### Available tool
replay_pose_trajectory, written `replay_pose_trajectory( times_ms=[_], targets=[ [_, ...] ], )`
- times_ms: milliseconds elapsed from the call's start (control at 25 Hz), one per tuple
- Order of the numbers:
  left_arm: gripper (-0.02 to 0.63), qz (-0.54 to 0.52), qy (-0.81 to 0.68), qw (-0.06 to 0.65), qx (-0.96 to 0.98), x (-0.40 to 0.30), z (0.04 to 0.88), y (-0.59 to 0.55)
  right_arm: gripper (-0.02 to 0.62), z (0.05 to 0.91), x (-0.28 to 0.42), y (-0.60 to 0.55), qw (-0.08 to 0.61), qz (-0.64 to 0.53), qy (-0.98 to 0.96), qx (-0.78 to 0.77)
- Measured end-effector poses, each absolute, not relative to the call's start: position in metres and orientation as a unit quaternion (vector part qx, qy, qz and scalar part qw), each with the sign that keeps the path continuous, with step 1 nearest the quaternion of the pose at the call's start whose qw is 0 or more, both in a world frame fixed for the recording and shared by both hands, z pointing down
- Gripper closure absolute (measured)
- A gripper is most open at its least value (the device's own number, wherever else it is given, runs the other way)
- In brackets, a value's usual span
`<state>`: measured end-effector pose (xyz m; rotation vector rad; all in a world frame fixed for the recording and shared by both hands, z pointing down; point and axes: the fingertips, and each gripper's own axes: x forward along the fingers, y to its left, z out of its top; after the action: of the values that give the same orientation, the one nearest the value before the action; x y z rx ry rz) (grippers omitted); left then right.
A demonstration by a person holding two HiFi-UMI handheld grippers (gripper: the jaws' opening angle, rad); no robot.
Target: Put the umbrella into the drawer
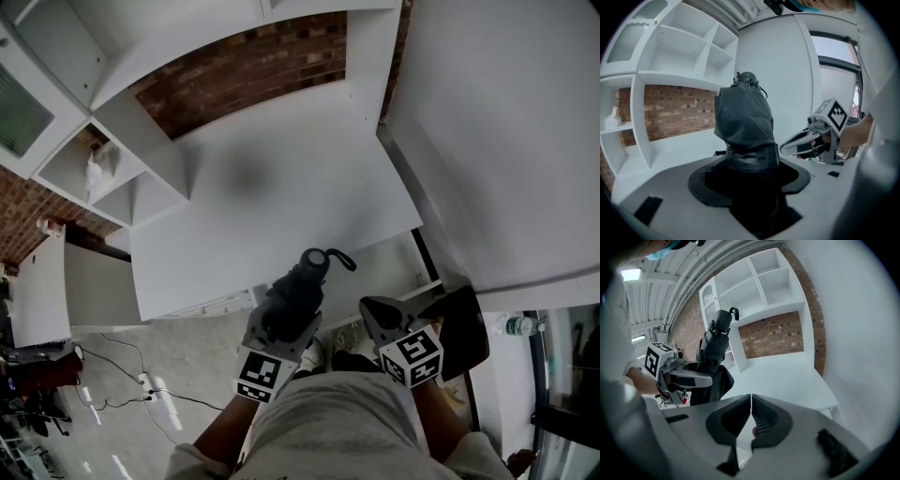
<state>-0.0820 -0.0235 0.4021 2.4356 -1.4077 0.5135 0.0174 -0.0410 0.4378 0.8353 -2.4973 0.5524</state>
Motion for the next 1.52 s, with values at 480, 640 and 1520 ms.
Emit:
replay_pose_trajectory(
  times_ms=[480,640,1520],
  targets=[
    [0.33,0.2,-0.478,0.149,0.842,-0.08,0.419,-0.035,0.566,0.454,0.012,-0.049,0.236,0.209,-0.907,0.279],
    [0.33,0.207,-0.478,0.151,0.84,-0.08,0.425,-0.038,0.566,0.459,0.01,-0.051,0.243,0.213,-0.907,0.271],
    [0.33,0.27,-0.463,0.163,0.828,-0.079,0.484,-0.059,0.566,0.48,0.015,-0.081,0.255,0.221,-0.904,0.261]
  ],
)
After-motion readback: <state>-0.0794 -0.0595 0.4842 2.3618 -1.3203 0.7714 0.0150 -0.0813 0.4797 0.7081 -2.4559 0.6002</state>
